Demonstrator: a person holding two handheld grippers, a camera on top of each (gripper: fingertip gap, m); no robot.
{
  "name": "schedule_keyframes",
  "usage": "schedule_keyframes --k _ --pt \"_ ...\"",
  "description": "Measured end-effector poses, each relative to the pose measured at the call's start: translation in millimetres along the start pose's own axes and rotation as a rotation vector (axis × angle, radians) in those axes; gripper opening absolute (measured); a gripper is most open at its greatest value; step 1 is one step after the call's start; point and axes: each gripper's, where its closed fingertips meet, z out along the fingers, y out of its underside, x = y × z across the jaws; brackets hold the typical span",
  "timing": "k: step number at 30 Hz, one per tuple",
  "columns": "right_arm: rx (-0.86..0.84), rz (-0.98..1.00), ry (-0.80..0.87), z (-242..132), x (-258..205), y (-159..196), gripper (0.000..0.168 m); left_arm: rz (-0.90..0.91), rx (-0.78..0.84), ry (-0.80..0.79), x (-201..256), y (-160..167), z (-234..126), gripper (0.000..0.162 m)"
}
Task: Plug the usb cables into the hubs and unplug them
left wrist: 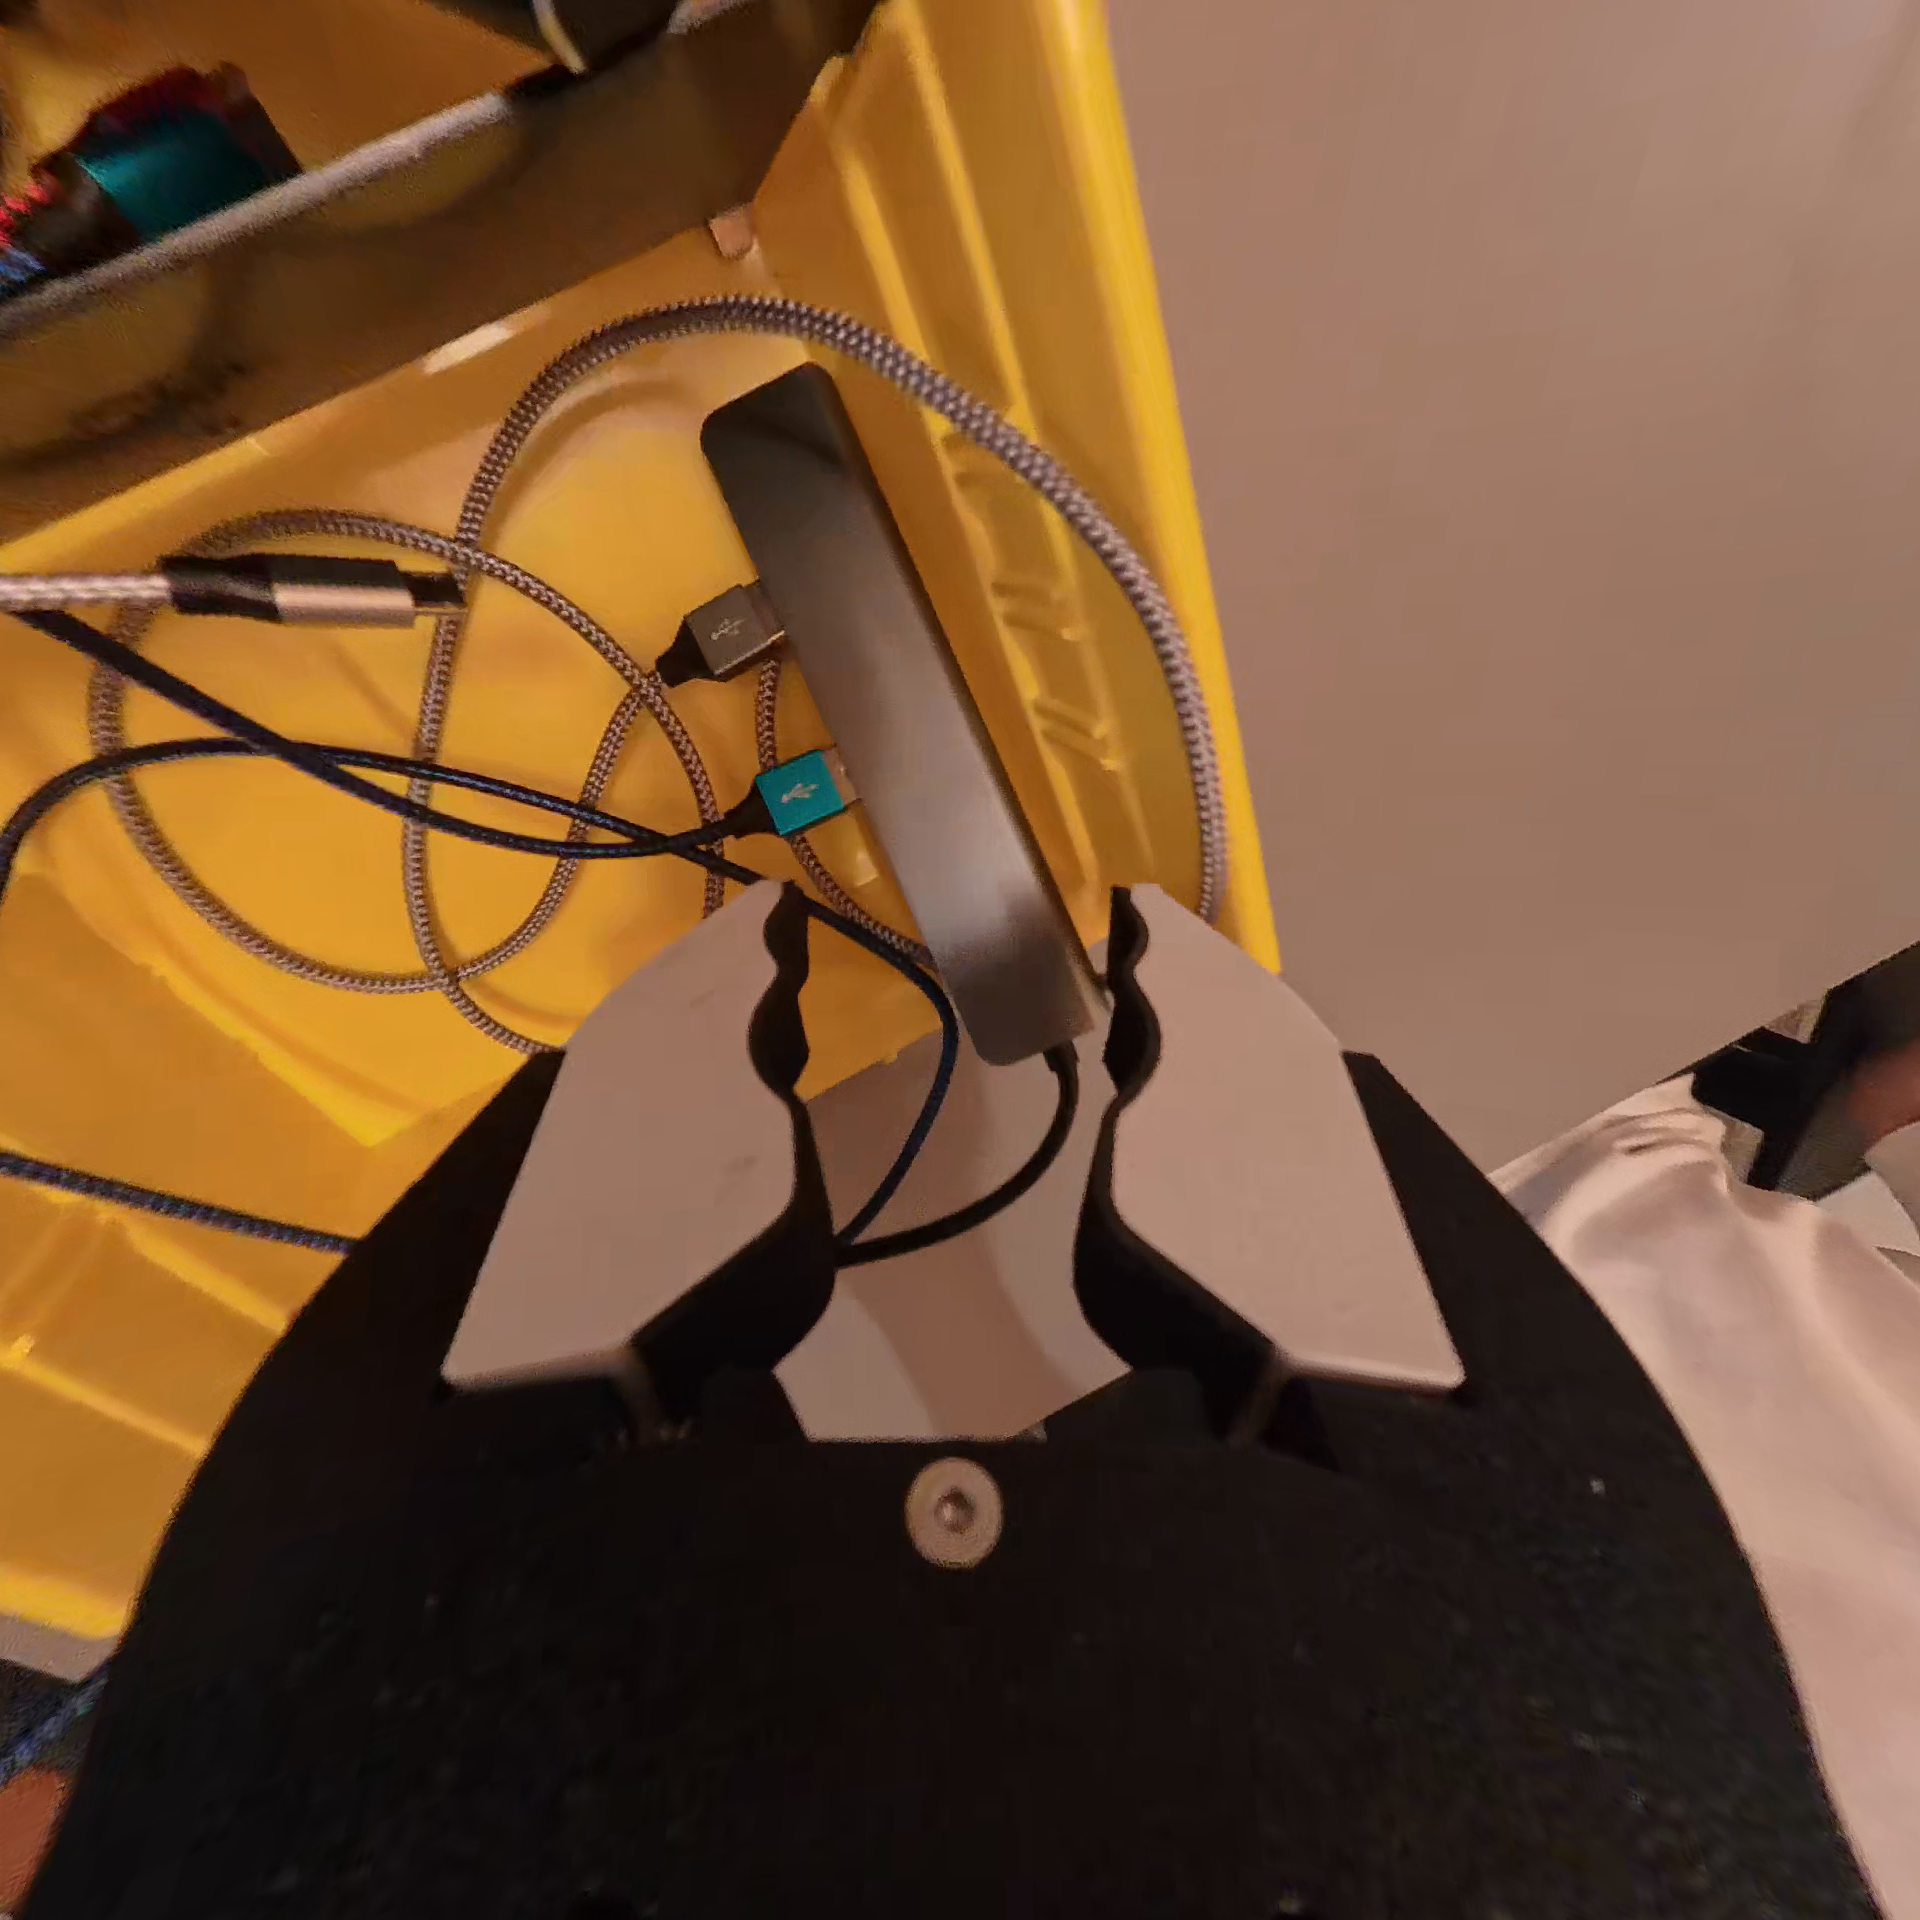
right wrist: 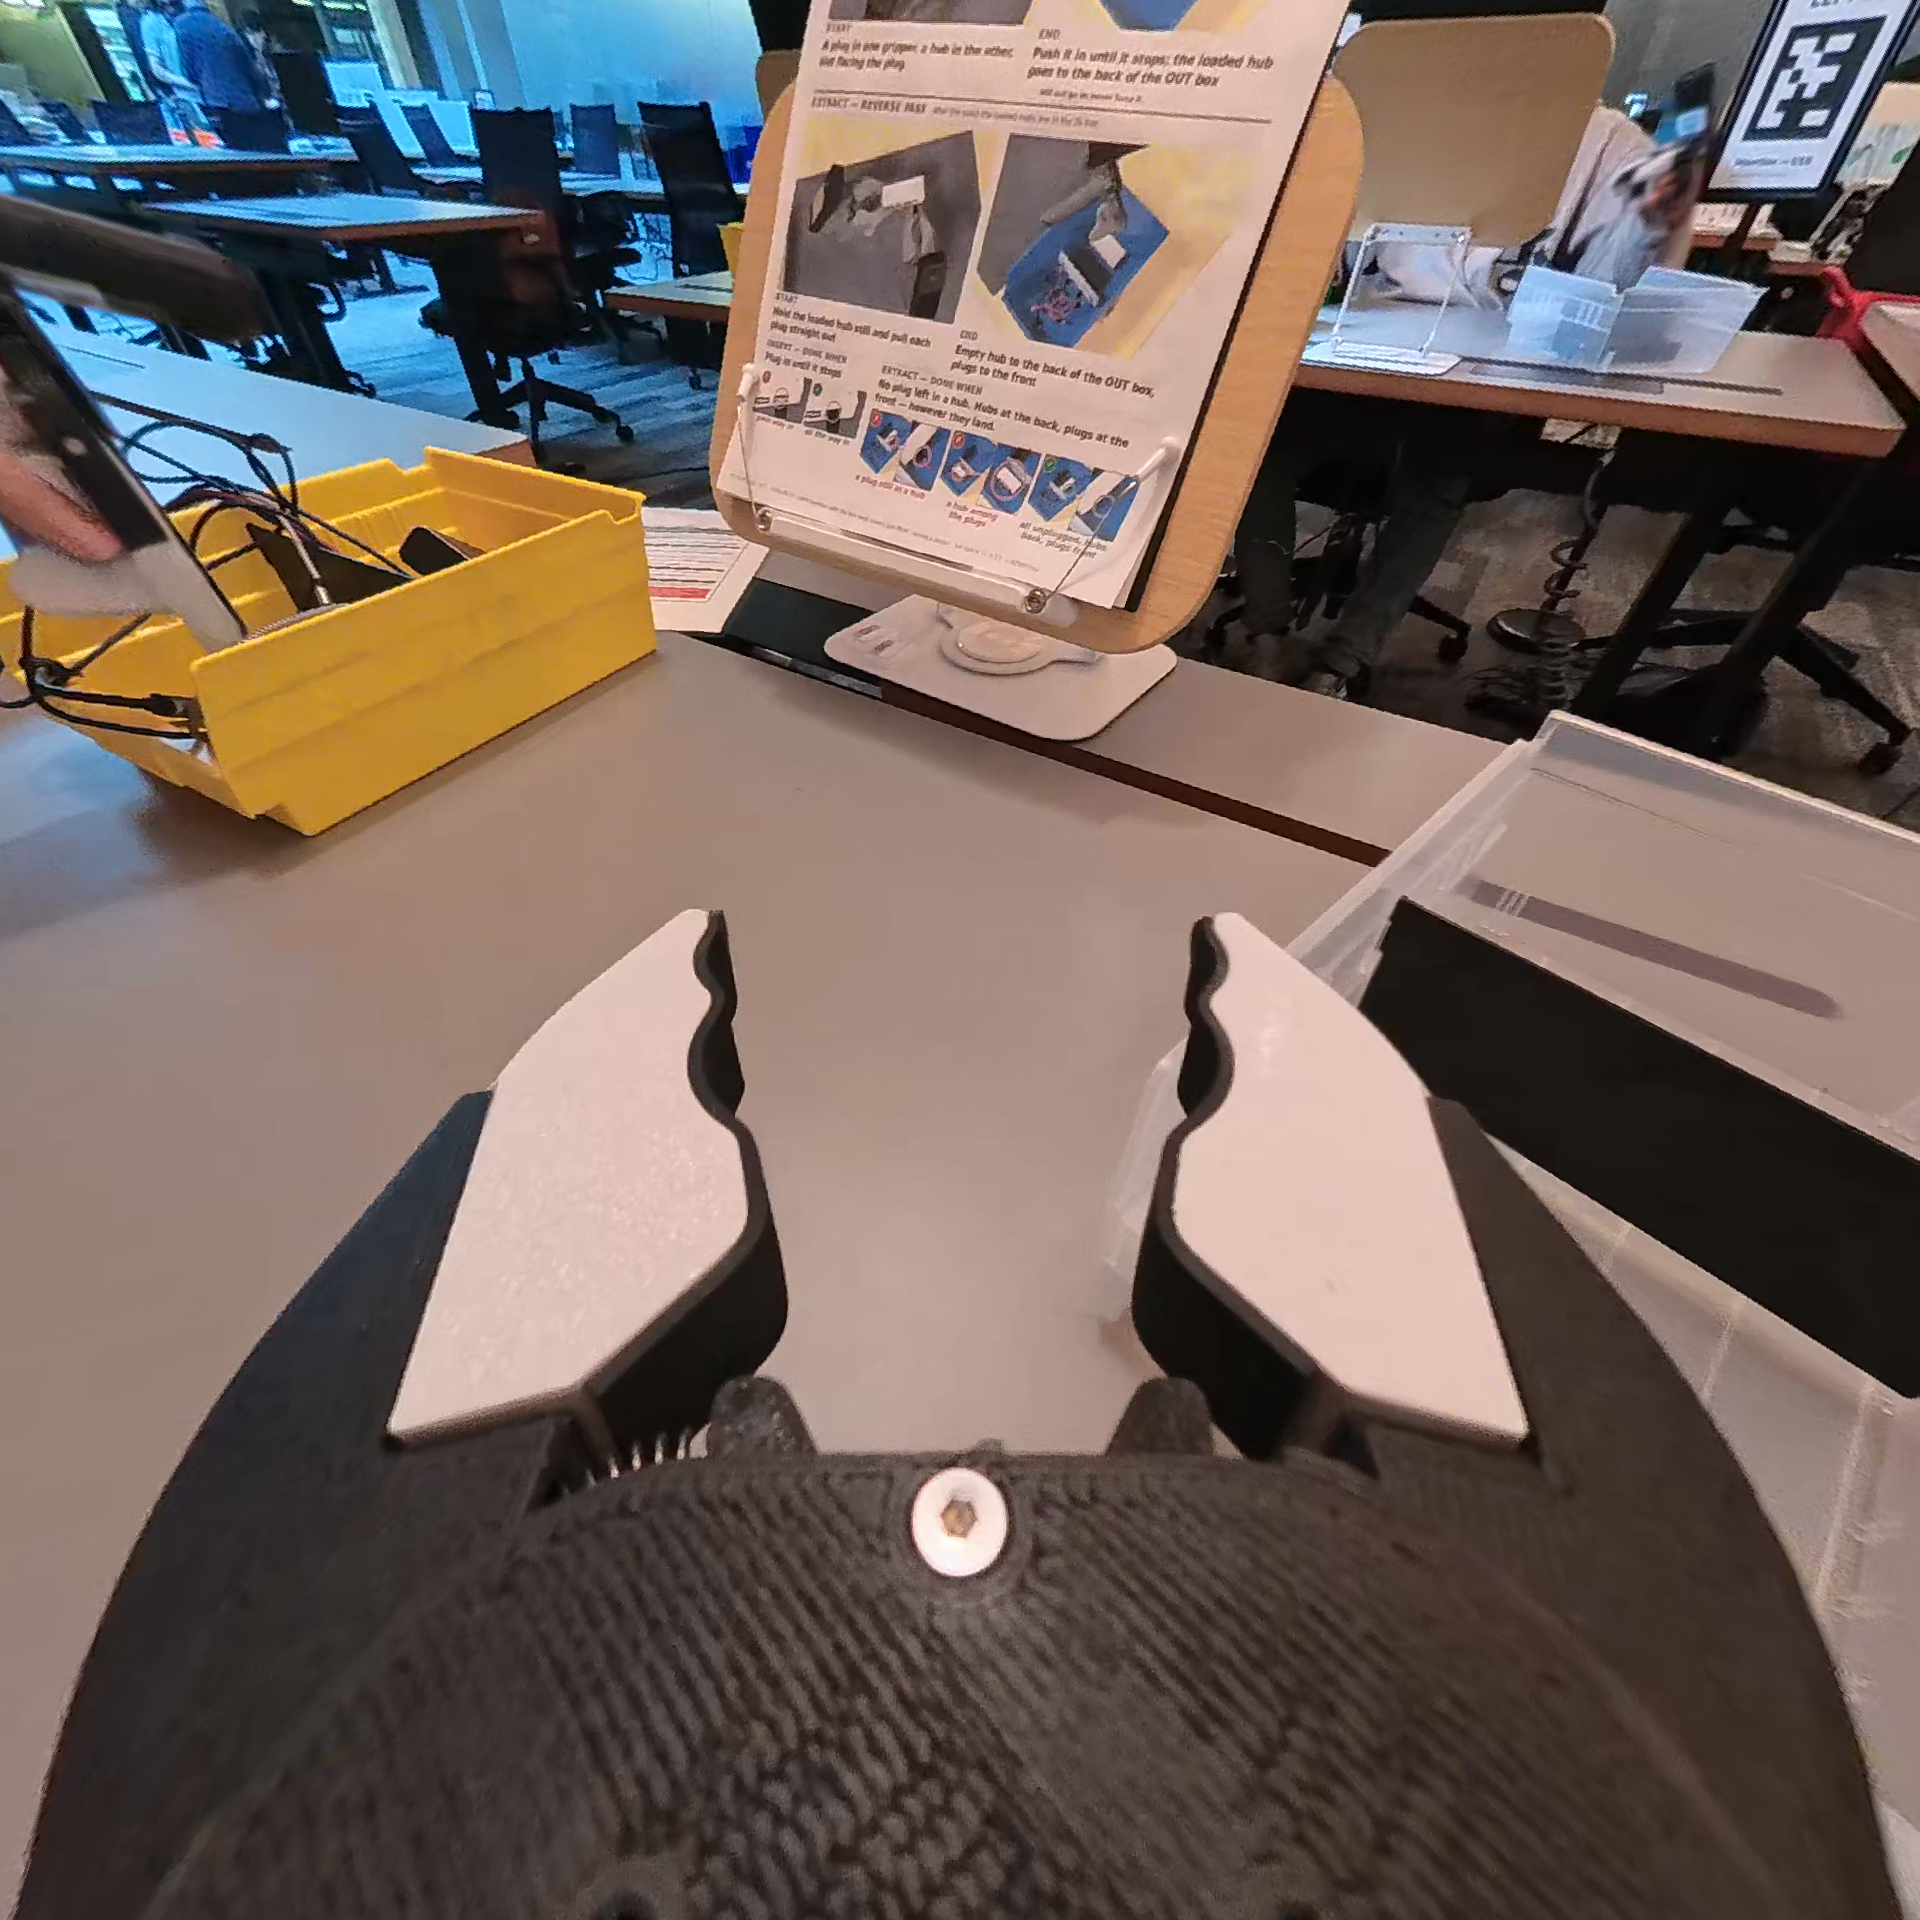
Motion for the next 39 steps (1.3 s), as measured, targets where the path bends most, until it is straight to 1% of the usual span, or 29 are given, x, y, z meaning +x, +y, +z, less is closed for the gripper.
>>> schedule_keyframes --k 5,8,9,10,13,16,18,20,25,28,31,34,39 --pt "0.004 0.008 -0.021 1 -3 0 0.083 -0.026 -0.105 0.026 -2 12 21 0.055" --pt "-0.004 0.010 -0.028 2 -4 1 0.083 -0.055 -0.132 0.030 -3 15 30 0.052" --pt "-0.004 0.012 -0.034 3 -6 1 0.083 -0.050 -0.129 0.036 -2 13 32 0.042" --pt "-0.004 0.014 -0.042 3 -8 1 0.083 -0.038 -0.118 0.050 0 11 33 0.036" --pt "-0.011 0.004 -0.056 5 -13 2 0.083 0.001 -0.099 0.025 -1 10 33 0.035" --pt "-0.016 -0.013 -0.061 5 -16 2 0.082 0.059 -0.033 -0.039 -4 8 20 0.035" --pt "-0.009 -0.013 -0.061 4 -16 0 0.081 0.093 0.042 -0.074 -3 5 0 0.034" --pt "-0.001 -0.008 -0.065 3 -17 -2 0.081 0.150 0.134 -0.107 2 2 -28 0.032" --pt "0.006 -0.003 -0.076 4 -23 -4 0.080 0.340 0.420 -0.190 35 -3 -121 0.032" --pt "0.006 -0.018 -0.084 5 -29 -6 0.079 0.495 0.564 -0.249 69 0 -174 0.032" --pt "0.015 -0.029 -0.098 4 -36 -10 0.079 0.640 0.663 -0.310 104 6 -215 0.032" --pt "0.058 -0.021 -0.138 -1 -46 -20 0.079 0.779 0.756 -0.292 148 14 -243 0.032" --pt "0.176 0.049 -0.239 -15 -64 -45 0.077 1.080 0.954 -0.240 235 30 -278 0.032"
